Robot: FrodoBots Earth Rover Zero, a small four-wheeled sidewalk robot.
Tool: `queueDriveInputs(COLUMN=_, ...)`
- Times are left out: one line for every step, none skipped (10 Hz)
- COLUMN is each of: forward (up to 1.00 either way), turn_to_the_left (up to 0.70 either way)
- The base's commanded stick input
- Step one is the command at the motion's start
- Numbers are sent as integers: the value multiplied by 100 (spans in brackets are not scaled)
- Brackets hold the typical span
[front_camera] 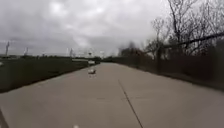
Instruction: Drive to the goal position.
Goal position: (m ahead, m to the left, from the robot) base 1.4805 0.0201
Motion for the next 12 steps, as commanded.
queueDriveInputs(forward=100, turn_to_the_left=0)
queueDriveInputs(forward=100, turn_to_the_left=0)
queueDriveInputs(forward=100, turn_to_the_left=0)
queueDriveInputs(forward=100, turn_to_the_left=0)
queueDriveInputs(forward=100, turn_to_the_left=0)
queueDriveInputs(forward=100, turn_to_the_left=0)
queueDriveInputs(forward=100, turn_to_the_left=1)
queueDriveInputs(forward=100, turn_to_the_left=4)
queueDriveInputs(forward=100, turn_to_the_left=2)
queueDriveInputs(forward=100, turn_to_the_left=0)
queueDriveInputs(forward=100, turn_to_the_left=0)
queueDriveInputs(forward=100, turn_to_the_left=0)
